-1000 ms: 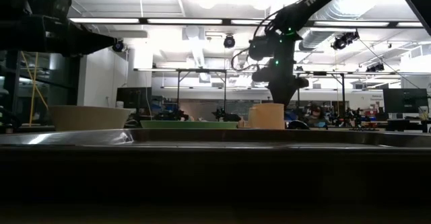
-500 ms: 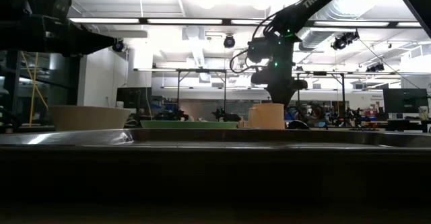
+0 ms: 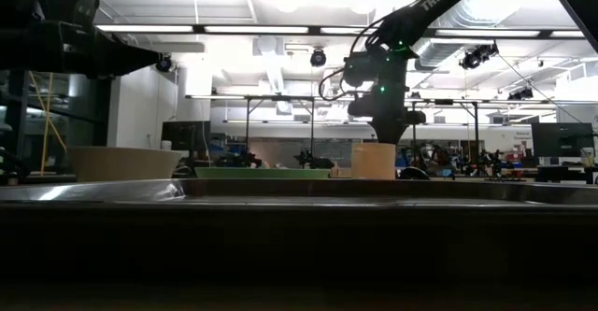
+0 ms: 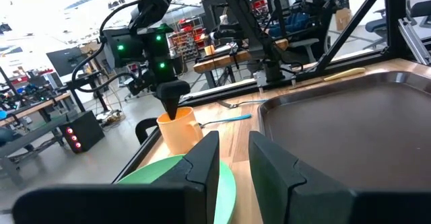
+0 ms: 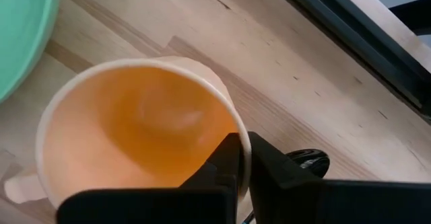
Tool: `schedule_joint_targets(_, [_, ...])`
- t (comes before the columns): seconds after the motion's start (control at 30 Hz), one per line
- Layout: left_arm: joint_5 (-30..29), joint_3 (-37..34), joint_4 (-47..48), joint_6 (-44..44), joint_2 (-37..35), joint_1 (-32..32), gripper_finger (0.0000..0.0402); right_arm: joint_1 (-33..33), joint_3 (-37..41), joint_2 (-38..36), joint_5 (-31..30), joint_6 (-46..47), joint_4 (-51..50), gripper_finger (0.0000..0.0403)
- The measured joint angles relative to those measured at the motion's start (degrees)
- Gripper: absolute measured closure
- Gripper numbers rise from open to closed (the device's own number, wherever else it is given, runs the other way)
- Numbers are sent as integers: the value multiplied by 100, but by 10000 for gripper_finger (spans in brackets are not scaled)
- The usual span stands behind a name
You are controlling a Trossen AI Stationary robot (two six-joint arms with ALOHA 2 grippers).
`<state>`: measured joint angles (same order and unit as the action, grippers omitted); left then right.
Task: Set up tray
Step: Put the orange mug on the top left of the black tray
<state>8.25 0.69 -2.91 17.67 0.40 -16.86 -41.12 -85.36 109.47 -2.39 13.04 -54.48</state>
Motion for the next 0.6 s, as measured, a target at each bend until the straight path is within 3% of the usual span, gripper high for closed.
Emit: schedule_joint_targets(0.6, [-32, -2, 1, -297, 0, 0, 289, 0, -2, -4, 316, -2, -17, 403])
